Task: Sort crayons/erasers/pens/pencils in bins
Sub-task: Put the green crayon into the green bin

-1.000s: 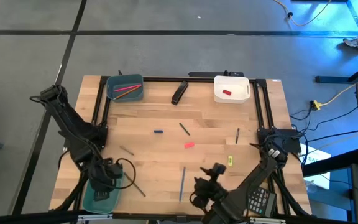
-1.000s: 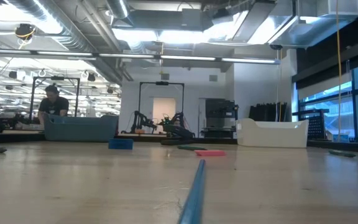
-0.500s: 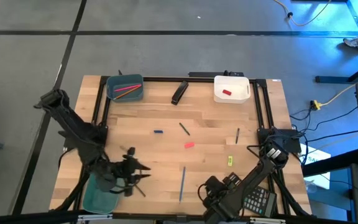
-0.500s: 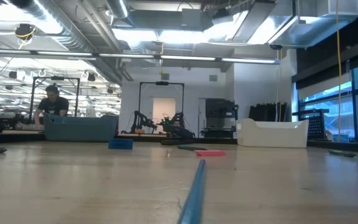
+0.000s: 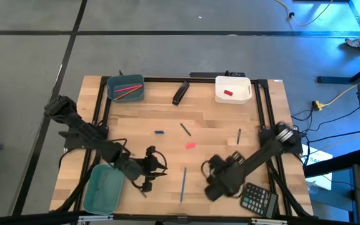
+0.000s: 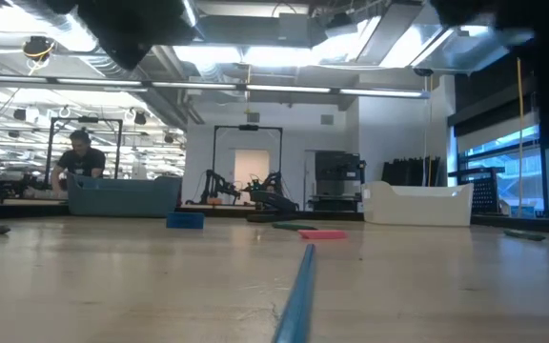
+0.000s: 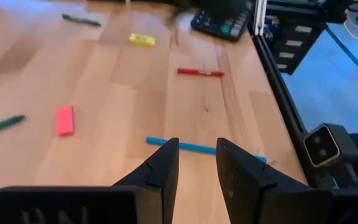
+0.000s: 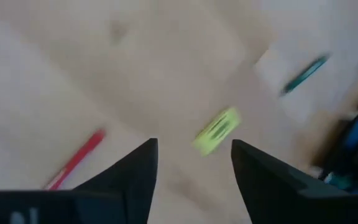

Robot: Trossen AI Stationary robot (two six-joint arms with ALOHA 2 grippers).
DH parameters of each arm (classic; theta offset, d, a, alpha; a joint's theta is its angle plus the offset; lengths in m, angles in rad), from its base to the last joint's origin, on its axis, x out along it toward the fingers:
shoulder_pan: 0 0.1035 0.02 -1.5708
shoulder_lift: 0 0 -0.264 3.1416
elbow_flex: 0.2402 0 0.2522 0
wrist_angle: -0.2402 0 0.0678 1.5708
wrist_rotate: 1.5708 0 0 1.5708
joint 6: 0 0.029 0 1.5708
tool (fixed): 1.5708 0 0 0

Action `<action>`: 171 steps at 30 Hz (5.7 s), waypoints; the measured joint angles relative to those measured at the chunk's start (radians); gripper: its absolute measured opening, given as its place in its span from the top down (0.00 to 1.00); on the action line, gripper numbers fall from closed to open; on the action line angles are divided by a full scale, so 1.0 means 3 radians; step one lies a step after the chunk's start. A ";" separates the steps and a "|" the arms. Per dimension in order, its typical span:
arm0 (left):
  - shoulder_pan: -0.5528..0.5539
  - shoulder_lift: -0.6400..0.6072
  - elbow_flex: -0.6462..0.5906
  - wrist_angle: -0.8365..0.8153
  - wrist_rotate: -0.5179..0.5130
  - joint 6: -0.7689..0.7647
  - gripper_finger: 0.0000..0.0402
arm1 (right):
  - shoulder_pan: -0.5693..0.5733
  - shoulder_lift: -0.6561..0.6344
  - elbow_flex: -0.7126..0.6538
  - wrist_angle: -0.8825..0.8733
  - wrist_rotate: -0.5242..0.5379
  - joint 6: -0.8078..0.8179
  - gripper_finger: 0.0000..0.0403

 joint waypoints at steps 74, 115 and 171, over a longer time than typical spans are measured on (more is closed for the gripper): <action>0.0361 0.0022 -0.0002 -0.0377 -0.0026 0.0143 0.75 | -0.2367 -0.2279 -0.3674 0.2460 -0.0742 -0.0707 0.91; 0.0562 0.0196 -0.0006 0.0681 0.0066 0.0811 0.51 | -0.0459 -0.0894 -0.3161 0.7823 0.0762 -0.3469 0.89; 0.0581 0.0331 -0.0001 0.1376 0.0573 0.1003 0.97 | -0.0420 -0.0684 -0.2724 0.7787 0.0807 -0.4357 0.85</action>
